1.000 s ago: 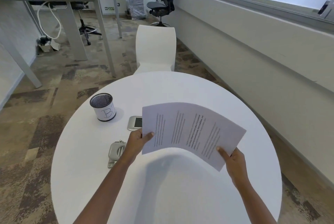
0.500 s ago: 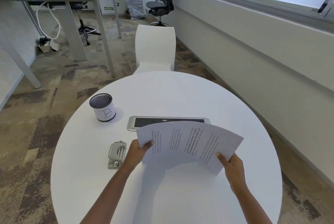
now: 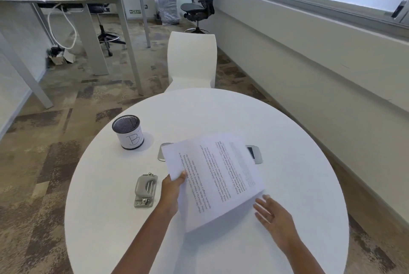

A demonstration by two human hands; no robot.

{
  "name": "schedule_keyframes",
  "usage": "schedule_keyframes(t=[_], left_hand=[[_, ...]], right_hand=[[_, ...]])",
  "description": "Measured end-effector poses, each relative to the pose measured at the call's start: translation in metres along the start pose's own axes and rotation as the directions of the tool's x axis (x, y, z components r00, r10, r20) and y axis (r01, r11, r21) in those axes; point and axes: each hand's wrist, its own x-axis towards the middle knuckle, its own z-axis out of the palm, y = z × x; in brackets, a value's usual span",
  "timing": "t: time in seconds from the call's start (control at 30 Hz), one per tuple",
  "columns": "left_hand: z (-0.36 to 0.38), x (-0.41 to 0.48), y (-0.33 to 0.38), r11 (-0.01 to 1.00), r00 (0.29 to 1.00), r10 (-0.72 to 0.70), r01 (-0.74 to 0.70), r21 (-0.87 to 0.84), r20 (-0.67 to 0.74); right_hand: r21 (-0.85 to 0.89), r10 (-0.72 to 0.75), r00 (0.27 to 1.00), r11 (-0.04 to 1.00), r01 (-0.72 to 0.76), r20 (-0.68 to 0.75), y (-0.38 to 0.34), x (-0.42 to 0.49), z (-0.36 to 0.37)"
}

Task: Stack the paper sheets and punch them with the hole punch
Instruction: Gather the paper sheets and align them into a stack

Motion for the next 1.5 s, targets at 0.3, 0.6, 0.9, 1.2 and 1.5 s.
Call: schedule_keyframes(t=[0.3, 0.6, 0.9, 1.2, 1.5], left_hand=[[0.013, -0.016, -0.056, 0.966, 0.938, -0.246, 0.216, -0.144, -0.244], [0.007, -0.032, -0.069, 0.953, 0.940, -0.293, 0.272, -0.137, -0.173], [-0.038, -0.002, -0.020, 0.924, 0.906, -0.382, 0.369, 0.103, 0.184], [0.008, -0.007, 0.006, 0.948, 0.958, 0.124, -0.192, 0.254, 0.260], [0.022, -0.009, 0.029, 0.928, 0.919, 0.259, -0.322, 0.188, 0.297]], right_hand=[[-0.063, 0.263, 0.963, 0.964, -0.259, 0.053, 0.039, -0.025, 0.045], [-0.191, 0.050, 0.995, 0.979, -0.066, -0.090, 0.034, -0.019, 0.035], [-0.476, 0.001, 1.000, 0.880, 0.014, 0.031, 0.006, -0.023, -0.002], [-0.592, -0.327, 0.921, 0.707, 0.388, 0.212, -0.018, -0.032, 0.031], [-0.523, -0.534, 0.825, 0.657, 0.543, 0.185, -0.022, -0.034, 0.047]])
